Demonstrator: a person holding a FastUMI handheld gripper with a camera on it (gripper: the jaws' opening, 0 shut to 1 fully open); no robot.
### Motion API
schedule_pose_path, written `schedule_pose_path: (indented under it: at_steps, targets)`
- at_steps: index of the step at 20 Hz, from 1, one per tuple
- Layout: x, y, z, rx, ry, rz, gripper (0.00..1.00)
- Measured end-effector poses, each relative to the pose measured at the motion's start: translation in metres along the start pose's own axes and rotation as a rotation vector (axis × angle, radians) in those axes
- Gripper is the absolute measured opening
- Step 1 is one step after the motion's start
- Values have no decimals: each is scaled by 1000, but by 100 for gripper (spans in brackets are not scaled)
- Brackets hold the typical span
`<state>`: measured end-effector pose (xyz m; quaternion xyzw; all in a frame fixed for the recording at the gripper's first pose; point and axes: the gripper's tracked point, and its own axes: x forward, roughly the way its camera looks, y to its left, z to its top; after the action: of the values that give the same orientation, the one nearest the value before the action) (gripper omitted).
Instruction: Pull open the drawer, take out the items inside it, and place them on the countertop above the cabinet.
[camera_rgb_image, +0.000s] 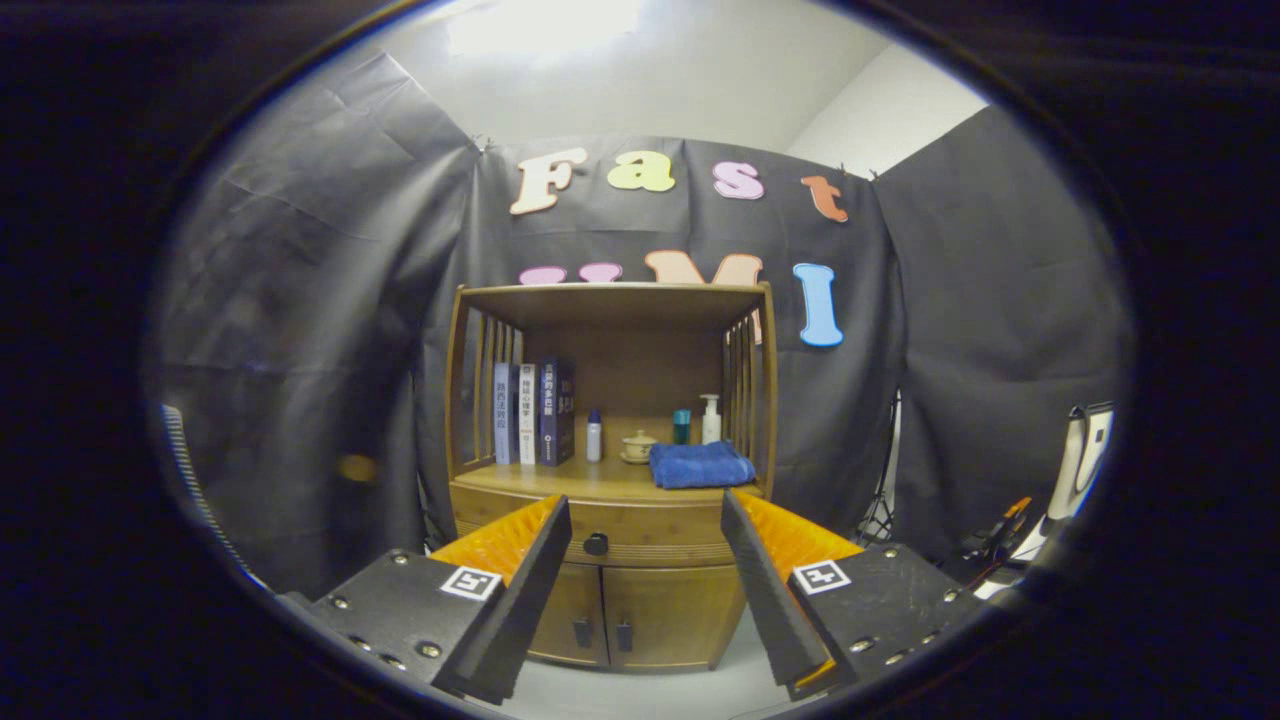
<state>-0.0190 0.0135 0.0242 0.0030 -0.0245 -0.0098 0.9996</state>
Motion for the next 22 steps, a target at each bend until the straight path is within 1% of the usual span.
schedule_pose_path:
  at_steps: [8, 13, 17, 22]
  targets:
    - [2, -2, -4, 17, 6, -10, 91]
    - [19, -7, -26, 15, 40, -34, 90]
    - [55, 9, -48, 31, 79, 0, 89]
    - [117, 24, -84, 38, 149, -9, 89]
